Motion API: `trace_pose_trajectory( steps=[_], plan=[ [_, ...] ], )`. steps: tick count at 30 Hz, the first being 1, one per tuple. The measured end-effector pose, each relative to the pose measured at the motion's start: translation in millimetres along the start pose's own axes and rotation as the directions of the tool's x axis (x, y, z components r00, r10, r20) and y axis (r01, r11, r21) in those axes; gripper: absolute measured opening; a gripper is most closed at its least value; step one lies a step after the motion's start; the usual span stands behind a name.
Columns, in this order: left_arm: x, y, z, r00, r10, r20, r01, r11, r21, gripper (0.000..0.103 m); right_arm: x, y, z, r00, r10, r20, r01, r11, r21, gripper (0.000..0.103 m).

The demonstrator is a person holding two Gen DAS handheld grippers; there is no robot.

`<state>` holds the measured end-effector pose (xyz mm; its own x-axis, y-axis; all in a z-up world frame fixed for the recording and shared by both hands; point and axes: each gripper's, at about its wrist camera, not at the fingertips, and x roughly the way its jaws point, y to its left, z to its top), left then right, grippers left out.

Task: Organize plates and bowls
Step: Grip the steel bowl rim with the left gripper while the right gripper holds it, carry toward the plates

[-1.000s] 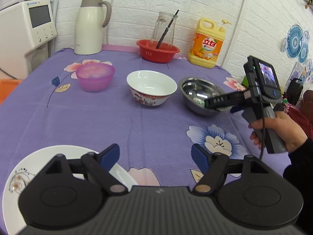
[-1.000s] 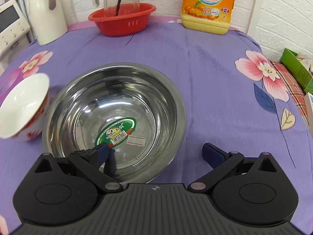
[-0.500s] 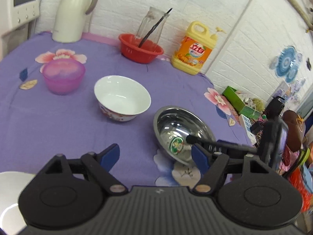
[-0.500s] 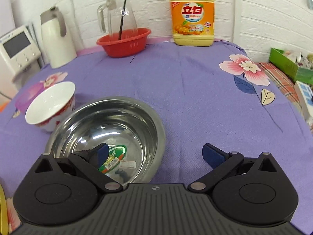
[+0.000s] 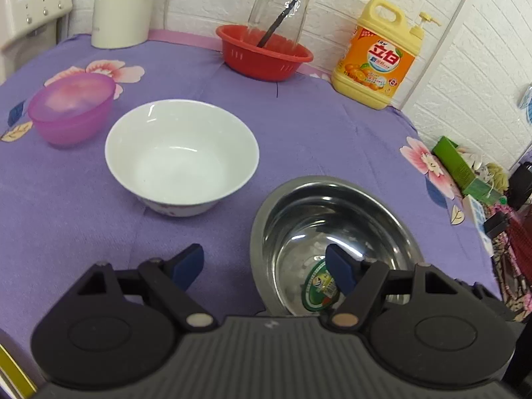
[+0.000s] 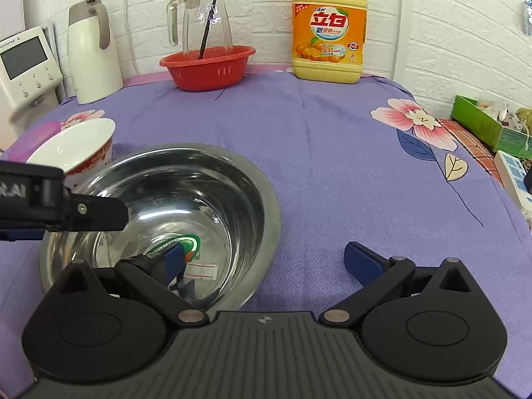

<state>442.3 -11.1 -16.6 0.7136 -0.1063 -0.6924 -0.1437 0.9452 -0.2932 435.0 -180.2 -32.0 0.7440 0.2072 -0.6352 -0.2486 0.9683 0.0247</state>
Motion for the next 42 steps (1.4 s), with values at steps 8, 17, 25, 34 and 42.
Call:
trace_pose_trajectory(
  steps=[8,17,25,34,42],
  plan=[
    [7.8,-5.4,-6.2,1.000,-0.015,-0.016,0.015,1.000,0.008,0.074,-0.6,2.5,2.2,1.000,-0.003,-0.007,0.003,1.000,0.016,0.103],
    [5.3,-11.0,-7.9,0.999,-0.037,-0.007,0.037,0.997,0.071,0.040,-4.0,18.8,-1.8,0.999,0.047,0.016,-0.047,0.998,-0.031,0.103],
    [-39.2,-16.7,-19.4,0.998,-0.049,0.032,0.043,0.987,0.155,0.034,-33.7,28.7,-6.8,0.991,0.129,0.032,-0.128,0.991,-0.029,0.103],
    [-106.9,-18.2,-52.6,0.989,-0.111,0.094,0.085,0.967,0.242,0.034,-107.5,42.5,-31.9,0.986,0.104,0.130,-0.103,0.995,-0.011,0.103],
    [-122.5,-3.0,-94.2,0.989,-0.145,0.017,0.136,0.958,0.251,0.034,-135.9,52.9,-71.2,0.993,0.075,0.093,-0.074,0.997,-0.009,0.103]
  ],
)
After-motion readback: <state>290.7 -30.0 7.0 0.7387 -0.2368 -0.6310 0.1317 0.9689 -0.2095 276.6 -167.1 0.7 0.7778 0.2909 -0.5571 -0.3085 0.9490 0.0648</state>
